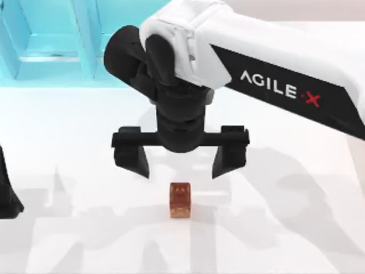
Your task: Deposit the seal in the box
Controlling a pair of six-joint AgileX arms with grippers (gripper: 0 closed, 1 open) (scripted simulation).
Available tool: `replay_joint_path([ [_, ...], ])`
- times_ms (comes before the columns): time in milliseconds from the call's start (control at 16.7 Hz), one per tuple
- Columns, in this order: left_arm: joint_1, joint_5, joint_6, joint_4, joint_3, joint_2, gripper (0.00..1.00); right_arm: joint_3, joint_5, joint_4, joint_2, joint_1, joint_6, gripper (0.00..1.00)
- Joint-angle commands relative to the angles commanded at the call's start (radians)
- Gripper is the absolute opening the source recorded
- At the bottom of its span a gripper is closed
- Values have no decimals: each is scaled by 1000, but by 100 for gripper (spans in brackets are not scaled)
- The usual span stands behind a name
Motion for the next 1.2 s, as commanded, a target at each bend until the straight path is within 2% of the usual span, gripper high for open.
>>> replay_joint_path([
  [360,0,0,0,0,0,0,100,-40,0,42,4,-3,-2,100],
  [840,0,0,0,0,0,0,100,-288,1,349,59,2,3,100],
  [1140,0,0,0,0,0,0,100,-299,1,360,61,2,3,100],
  [1200,0,0,0,0,0,0,100,-299,1,360,61,2,3,92],
])
